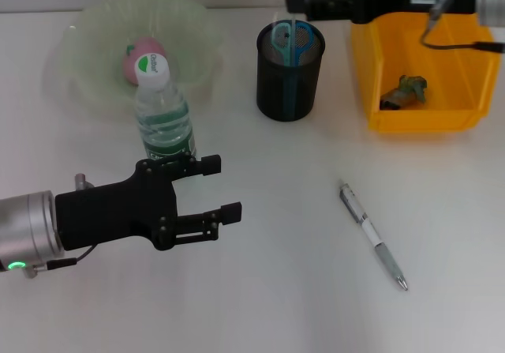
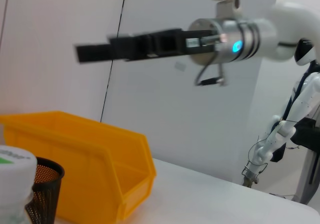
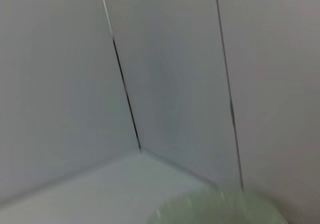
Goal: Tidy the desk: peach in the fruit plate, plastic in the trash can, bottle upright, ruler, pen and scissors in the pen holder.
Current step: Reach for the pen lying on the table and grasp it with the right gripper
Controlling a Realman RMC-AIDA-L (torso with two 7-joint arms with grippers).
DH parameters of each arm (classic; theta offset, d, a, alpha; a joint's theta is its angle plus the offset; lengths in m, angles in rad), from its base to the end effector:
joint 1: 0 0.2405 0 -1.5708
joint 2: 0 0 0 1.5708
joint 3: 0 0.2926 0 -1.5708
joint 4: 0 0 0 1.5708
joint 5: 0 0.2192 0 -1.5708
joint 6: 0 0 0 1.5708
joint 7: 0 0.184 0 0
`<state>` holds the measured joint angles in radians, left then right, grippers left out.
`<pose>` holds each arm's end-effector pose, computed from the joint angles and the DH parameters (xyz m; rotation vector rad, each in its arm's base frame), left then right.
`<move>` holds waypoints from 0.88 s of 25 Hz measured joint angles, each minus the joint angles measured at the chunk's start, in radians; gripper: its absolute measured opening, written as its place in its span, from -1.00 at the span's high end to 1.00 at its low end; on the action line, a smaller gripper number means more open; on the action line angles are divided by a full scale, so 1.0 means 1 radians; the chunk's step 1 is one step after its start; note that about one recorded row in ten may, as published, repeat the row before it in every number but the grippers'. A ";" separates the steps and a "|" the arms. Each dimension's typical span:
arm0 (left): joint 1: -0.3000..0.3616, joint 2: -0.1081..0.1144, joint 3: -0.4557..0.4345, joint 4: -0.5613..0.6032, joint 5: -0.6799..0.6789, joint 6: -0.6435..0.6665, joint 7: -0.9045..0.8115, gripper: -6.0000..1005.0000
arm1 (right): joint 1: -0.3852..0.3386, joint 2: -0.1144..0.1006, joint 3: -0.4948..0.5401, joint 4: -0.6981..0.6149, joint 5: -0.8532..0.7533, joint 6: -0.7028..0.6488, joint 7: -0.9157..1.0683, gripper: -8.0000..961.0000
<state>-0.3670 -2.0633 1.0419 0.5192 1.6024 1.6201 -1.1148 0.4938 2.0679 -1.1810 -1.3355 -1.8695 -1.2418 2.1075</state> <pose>-0.2812 0.2992 -0.0811 -2.7585 -0.4800 -0.9754 0.1485 0.4238 -0.0026 -2.5825 0.6058 0.6096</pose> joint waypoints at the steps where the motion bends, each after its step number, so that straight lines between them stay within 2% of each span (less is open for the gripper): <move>1: 0.000 0.000 0.000 0.000 0.000 0.000 0.000 -0.58 | -0.003 0.007 0.024 -0.102 -0.117 -0.080 0.097 -0.68; 2: 0.000 0.000 0.000 0.000 0.000 0.000 0.000 -0.58 | 0.003 0.011 0.039 -0.193 -0.221 -0.162 0.201 -0.68; 4: -0.001 0.000 0.000 0.000 0.002 -0.003 0.000 -0.58 | 0.024 0.012 0.045 -0.292 -0.354 -0.304 0.337 -0.68; 8: -0.006 0.001 0.001 0.003 0.005 -0.005 0.000 -0.58 | 0.068 0.012 0.014 -0.358 -0.514 -0.514 0.484 -0.68; 14: -0.005 0.003 0.003 0.001 0.007 -0.009 0.006 -0.58 | 0.066 0.017 -0.080 -0.320 -0.616 -0.528 0.584 -0.68; 17: -0.004 0.003 0.006 0.002 0.007 -0.010 0.008 -0.58 | 0.063 0.018 -0.174 -0.249 -0.648 -0.481 0.654 -0.68; 18: -0.004 0.001 0.008 0.001 0.007 -0.011 0.010 -0.58 | 0.062 0.019 -0.246 -0.193 -0.657 -0.436 0.682 -0.68; 22: -0.006 -0.002 0.008 0.000 0.007 -0.013 0.013 -0.58 | 0.075 0.019 -0.309 -0.133 -0.667 -0.389 0.713 -0.68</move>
<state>-0.3726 -2.0653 1.0501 0.5195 1.6092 1.6071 -1.1020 0.5688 2.0874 -1.4903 -1.4684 -2.5368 -1.6312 2.8203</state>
